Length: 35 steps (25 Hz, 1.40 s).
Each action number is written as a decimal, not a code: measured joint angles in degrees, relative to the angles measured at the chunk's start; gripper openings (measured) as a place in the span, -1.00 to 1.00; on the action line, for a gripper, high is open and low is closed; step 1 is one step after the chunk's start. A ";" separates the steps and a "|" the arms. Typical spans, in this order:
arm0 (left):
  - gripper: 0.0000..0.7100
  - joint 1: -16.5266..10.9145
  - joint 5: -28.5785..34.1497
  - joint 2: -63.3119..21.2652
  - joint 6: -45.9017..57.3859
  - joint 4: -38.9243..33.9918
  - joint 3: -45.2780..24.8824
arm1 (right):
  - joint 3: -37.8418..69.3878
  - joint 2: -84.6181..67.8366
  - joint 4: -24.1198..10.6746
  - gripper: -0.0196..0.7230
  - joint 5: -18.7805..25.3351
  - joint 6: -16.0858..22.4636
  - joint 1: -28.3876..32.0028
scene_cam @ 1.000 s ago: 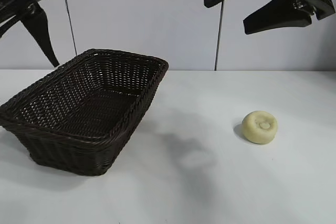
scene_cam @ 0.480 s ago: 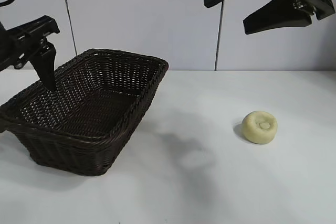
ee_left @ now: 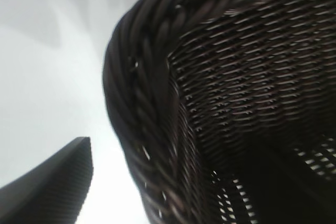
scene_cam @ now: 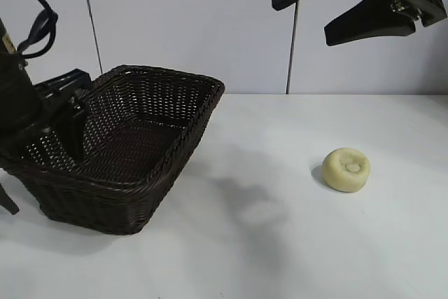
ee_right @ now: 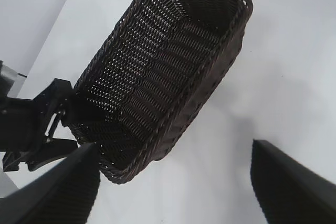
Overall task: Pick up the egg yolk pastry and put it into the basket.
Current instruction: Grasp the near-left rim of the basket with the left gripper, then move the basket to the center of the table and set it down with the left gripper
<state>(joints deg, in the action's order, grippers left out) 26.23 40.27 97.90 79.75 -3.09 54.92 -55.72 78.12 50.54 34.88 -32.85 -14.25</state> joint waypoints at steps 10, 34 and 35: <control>0.06 0.00 -1.10 2.56 1.07 0.00 0.00 | 0.00 0.00 0.00 0.58 -0.05 0.00 0.00; -0.72 -12.11 0.32 -1.03 -24.05 12.36 2.88 | 0.00 0.00 0.00 0.58 -0.10 0.00 0.00; -0.72 -12.98 1.13 -1.03 -28.24 14.53 3.15 | 0.00 0.00 0.00 0.58 -0.10 0.00 0.00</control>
<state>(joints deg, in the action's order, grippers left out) 13.25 41.40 96.87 51.50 11.45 58.06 -55.72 78.12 50.54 34.78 -32.85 -14.25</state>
